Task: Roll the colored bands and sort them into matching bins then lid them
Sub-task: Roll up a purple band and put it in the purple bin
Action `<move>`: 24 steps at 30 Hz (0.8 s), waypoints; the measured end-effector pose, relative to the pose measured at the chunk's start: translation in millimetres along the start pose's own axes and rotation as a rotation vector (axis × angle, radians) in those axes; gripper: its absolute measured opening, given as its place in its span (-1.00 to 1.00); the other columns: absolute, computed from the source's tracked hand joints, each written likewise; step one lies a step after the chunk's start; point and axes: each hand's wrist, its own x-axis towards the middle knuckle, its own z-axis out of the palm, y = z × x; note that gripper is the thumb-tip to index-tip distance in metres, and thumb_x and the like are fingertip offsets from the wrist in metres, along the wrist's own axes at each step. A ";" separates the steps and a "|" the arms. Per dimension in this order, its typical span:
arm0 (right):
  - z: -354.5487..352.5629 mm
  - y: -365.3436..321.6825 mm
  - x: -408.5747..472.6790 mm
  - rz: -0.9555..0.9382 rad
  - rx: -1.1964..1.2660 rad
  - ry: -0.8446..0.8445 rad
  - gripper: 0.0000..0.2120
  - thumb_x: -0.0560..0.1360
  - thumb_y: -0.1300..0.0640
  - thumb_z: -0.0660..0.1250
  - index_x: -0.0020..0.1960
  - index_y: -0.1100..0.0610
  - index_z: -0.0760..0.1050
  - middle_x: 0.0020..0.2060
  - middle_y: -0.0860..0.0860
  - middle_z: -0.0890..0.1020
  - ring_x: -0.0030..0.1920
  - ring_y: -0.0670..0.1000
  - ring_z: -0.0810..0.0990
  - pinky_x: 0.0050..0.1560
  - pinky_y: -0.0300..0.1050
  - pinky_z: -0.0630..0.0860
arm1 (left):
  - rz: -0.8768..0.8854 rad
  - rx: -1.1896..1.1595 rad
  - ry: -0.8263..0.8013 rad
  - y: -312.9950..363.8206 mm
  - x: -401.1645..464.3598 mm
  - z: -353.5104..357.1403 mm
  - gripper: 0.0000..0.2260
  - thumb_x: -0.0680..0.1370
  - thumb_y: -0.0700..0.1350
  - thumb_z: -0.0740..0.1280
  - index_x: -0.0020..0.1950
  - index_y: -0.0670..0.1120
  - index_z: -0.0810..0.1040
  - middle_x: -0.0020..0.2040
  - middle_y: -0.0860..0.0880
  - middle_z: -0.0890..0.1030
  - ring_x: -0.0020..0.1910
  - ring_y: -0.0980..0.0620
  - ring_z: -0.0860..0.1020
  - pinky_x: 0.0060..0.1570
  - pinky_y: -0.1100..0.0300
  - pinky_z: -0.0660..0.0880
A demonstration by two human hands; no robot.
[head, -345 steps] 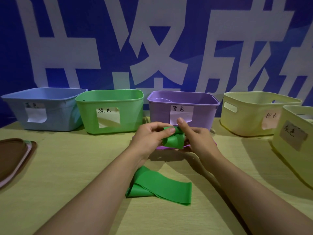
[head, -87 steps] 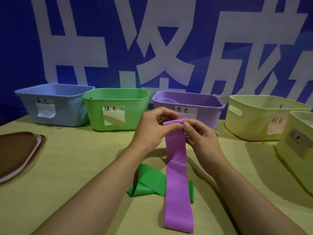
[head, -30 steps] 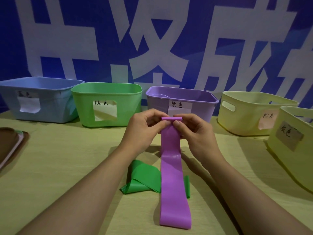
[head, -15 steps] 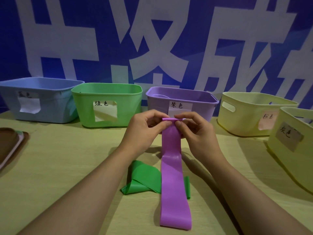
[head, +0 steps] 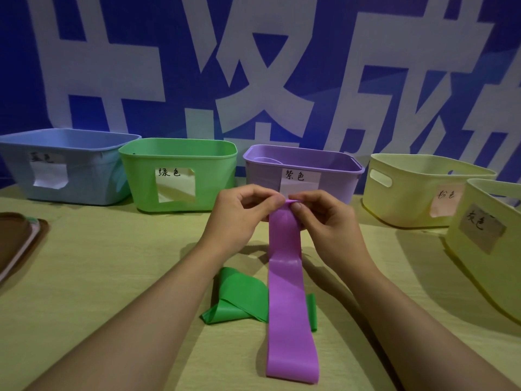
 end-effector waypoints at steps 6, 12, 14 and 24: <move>-0.5 1.6 0.4 0.020 0.006 -0.018 -0.83 0.64 0.17 0.33 0.16 0.00 0.64 0.01 -0.09 0.72 0.07 -0.06 0.69 0.07 -0.08 0.65 | -0.018 -0.010 0.001 -1.7 1.1 -1.0 -0.91 0.52 -0.18 0.50 0.01 -0.05 0.73 -0.09 0.01 0.76 -0.06 0.04 0.73 0.01 0.14 0.67; 1.2 -5.6 0.2 0.141 0.099 0.026 -0.75 0.57 -0.08 0.34 0.13 0.04 0.64 -0.10 -0.06 0.73 -0.04 -0.07 0.71 -0.11 -0.14 0.67 | -0.007 -0.017 -0.032 -1.9 0.4 1.8 -0.91 0.53 -0.20 0.49 0.03 -0.11 0.72 -0.09 0.00 0.76 -0.06 0.07 0.72 -0.03 0.23 0.63; 2.3 -6.3 -0.5 0.187 0.095 0.009 -0.70 0.55 -0.14 0.31 0.02 0.05 0.68 -0.17 -0.04 0.73 -0.10 -0.07 0.71 -0.14 -0.17 0.66 | -0.001 -0.023 -0.036 -2.4 0.3 3.2 -0.90 0.52 -0.22 0.50 0.03 -0.14 0.72 -0.09 -0.03 0.76 -0.05 0.05 0.72 -0.02 0.23 0.63; 1.7 -2.3 0.2 0.211 0.098 -0.008 -0.79 0.55 -0.04 0.37 0.02 0.07 0.69 -0.17 -0.04 0.73 -0.11 -0.06 0.70 -0.12 -0.12 0.67 | 0.000 -0.031 -0.036 -4.9 0.7 2.0 -0.84 0.48 -0.26 0.54 0.06 -0.17 0.72 -0.09 -0.05 0.76 -0.04 0.03 0.72 0.03 0.23 0.62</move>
